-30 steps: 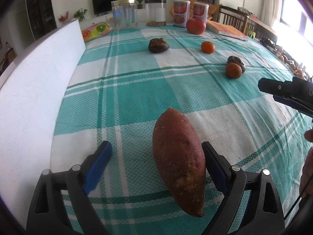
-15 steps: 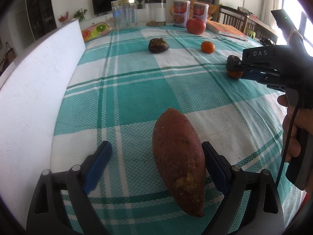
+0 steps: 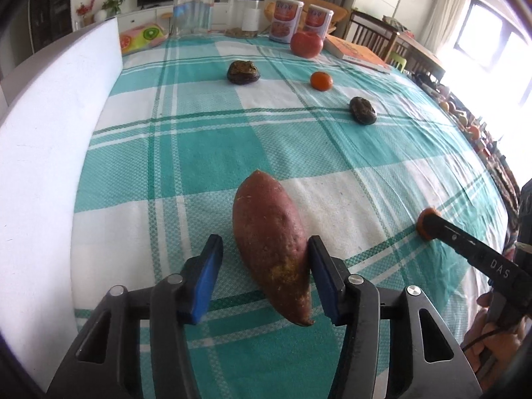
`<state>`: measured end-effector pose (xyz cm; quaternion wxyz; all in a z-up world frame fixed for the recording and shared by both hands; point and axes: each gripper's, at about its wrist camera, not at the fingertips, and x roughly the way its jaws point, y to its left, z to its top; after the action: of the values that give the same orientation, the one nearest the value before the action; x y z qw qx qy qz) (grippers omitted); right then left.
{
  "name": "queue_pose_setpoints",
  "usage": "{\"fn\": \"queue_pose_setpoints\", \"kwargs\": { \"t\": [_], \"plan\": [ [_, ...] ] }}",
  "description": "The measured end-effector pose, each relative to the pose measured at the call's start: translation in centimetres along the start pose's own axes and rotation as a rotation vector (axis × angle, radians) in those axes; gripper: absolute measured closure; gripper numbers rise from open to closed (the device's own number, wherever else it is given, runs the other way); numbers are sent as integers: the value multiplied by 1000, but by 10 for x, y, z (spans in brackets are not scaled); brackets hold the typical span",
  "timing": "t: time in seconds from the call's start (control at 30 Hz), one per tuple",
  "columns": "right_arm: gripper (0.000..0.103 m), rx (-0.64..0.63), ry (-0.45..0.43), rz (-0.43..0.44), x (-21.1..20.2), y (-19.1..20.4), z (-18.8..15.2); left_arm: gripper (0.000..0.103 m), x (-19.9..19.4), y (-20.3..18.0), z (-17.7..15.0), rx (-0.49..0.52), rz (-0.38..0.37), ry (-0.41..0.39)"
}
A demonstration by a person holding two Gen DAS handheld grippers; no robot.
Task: Organize fruits
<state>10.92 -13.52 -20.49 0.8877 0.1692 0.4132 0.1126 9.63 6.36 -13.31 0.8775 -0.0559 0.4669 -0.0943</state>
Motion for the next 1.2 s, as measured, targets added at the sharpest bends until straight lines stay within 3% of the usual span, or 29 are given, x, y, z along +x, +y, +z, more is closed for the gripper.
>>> {"fn": "queue_pose_setpoints", "kwargs": {
  "t": [0.1, 0.27, 0.43, 0.5, 0.6, 0.7, 0.8, 0.93, 1.13, 1.2],
  "plan": [
    [72, -27, -17, 2, -7, 4, 1, 59, -2, -9, -2, 12, 32, -9],
    [72, 3, 3, 35, -3, -1, -2, 59, -34, 5, -11, -108, -119, -14],
    [72, -17, 18, 57, 2, 4, -2, 59, -110, 30, -19, -199, -291, -62],
    [72, -42, 35, 72, 5, 13, -2, 59, -143, 48, -22, -236, -317, -109],
    [72, -48, 74, 149, 9, 40, -3, 59, -181, 84, -23, -291, -249, -187],
    [72, -100, 111, 286, 6, 97, -4, 59, -191, 125, -24, -347, -99, -220],
    [72, -258, 140, 404, -3, 175, -5, 59, -182, 163, -28, -420, 39, -185],
    [72, -484, 179, 507, -14, 273, -18, 59, -167, 191, -35, -468, 146, -130],
    [71, -647, 233, 486, 10, 346, -39, 58, -165, 203, -44, -478, 237, -106],
    [55, -638, 251, 473, 20, 350, -40, 56, -171, 203, -44, -473, 275, -133]
  ]
}}
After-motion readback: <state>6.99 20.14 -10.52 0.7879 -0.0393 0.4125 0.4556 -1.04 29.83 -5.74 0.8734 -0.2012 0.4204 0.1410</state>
